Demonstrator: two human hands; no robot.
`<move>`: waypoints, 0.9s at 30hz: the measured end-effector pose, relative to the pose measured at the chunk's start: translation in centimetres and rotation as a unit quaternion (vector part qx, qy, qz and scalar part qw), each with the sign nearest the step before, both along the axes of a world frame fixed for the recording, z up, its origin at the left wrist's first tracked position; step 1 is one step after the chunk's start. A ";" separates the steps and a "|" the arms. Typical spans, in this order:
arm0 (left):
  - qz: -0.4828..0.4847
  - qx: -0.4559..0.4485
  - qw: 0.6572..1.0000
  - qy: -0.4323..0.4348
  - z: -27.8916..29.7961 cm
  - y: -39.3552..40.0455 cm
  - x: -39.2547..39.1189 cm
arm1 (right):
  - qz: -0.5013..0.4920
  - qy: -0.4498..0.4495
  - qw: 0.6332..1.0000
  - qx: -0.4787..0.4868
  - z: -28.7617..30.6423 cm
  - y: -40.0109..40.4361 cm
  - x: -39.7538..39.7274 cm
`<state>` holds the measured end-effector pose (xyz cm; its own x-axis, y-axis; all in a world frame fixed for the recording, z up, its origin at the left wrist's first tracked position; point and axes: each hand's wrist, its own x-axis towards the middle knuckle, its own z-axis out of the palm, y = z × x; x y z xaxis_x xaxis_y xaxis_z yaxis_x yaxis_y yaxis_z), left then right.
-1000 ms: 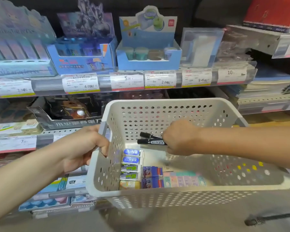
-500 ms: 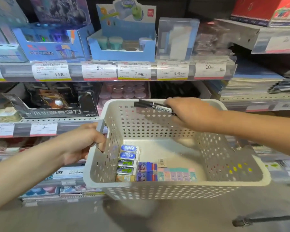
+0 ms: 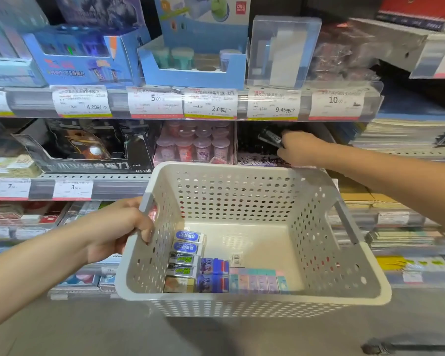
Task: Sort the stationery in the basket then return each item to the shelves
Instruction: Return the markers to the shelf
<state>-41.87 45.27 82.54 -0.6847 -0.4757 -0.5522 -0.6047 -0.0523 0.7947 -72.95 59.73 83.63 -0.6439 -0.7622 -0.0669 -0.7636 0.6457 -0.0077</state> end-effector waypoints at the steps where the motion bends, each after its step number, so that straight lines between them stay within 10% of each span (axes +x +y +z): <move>1: 0.001 0.003 1.000 -0.002 0.0 -0.1 0.1 | -0.021 -0.012 1.000 0.005 -0.2 -0.8 -1.0; 15: 0.010 0.010 1.000 0.009 0.9 -1.6 0.3 | -0.181 -0.267 0.936 -0.143 -2.4 -7.7 -5.4; 27: 0.005 -0.003 1.000 -0.011 1.2 -1.8 0.0 | -0.068 0.004 0.997 -0.038 -3.4 -7.8 -6.4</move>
